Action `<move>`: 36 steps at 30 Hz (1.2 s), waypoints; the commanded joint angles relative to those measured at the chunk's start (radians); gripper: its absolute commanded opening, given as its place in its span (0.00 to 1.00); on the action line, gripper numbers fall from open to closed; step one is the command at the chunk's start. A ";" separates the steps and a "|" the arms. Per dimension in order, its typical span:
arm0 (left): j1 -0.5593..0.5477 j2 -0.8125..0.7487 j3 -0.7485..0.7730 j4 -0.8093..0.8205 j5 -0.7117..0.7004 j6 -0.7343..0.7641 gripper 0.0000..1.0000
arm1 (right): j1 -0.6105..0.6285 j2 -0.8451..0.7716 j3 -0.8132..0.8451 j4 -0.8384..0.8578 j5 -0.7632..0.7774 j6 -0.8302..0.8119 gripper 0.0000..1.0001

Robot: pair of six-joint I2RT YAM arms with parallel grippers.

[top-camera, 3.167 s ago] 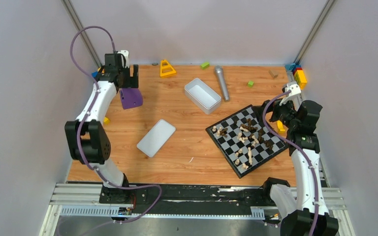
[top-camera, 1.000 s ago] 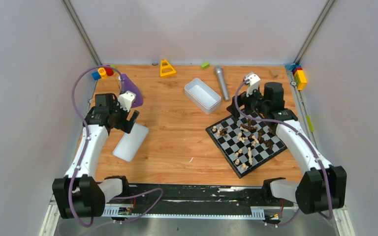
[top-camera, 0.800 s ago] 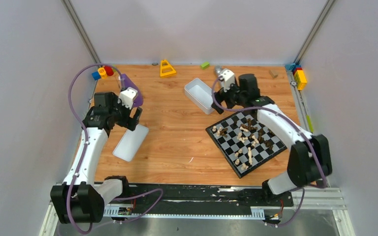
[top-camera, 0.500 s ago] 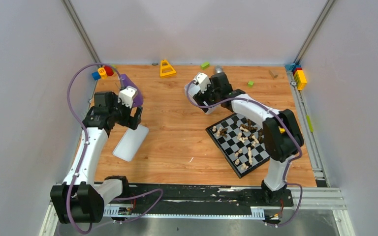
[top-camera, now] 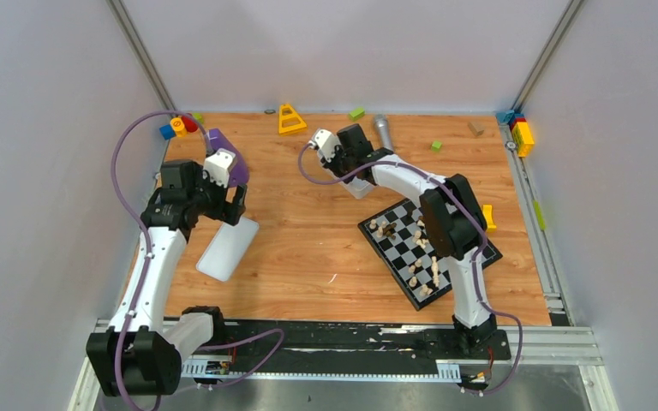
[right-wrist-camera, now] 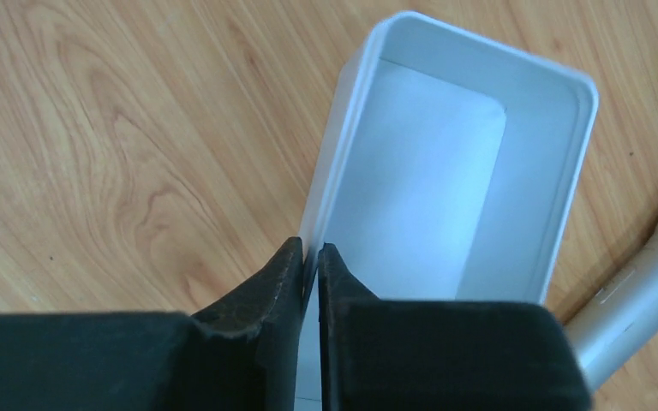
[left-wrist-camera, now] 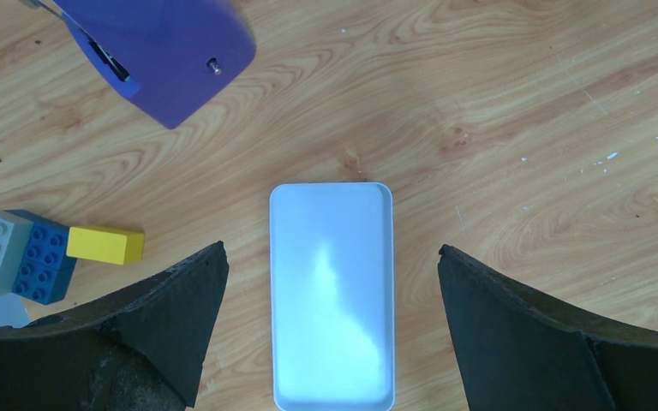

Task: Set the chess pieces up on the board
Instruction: Move the storage box to the center of the board.

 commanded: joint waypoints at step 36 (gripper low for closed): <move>-0.129 0.088 0.077 0.069 0.106 0.046 1.00 | 0.020 -0.172 0.167 -0.187 -0.088 -0.030 0.78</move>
